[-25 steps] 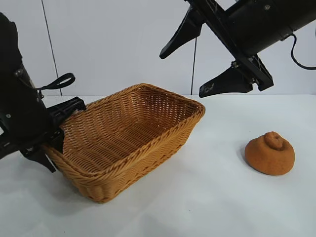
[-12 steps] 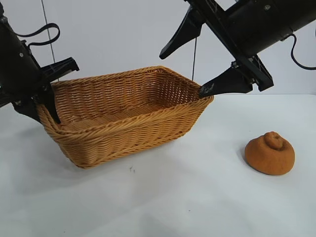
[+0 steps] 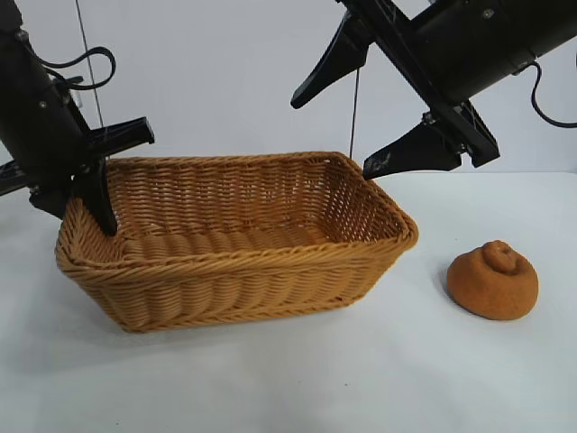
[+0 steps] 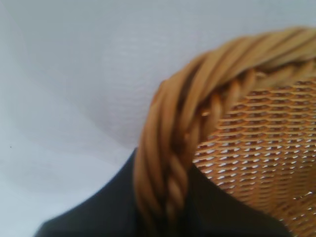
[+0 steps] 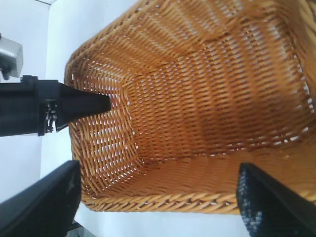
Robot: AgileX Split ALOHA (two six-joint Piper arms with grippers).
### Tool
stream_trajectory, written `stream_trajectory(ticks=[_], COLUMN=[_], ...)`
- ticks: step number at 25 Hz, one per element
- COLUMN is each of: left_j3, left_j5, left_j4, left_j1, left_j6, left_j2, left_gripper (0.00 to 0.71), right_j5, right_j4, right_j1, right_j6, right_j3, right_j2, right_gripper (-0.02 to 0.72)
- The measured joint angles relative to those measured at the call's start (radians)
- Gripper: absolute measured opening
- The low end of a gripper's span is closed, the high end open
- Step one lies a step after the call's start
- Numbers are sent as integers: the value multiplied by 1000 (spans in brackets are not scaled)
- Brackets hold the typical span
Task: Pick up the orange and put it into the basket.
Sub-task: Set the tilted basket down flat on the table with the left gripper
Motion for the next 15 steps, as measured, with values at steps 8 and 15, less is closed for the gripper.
stream_trajectory(ticks=[8, 15], left_j3=[-21, -66], left_j5=[6, 37], left_j4=[-49, -49], left_j1=[0, 0], left_j6=[93, 133], left_j2=[18, 77], left_gripper=[90, 90], right_j5=[1, 3], right_j4=[0, 0], right_j1=[0, 0], right_j6=[0, 0], right_j3=[0, 0], right_j2=[0, 0], right_gripper=[587, 587])
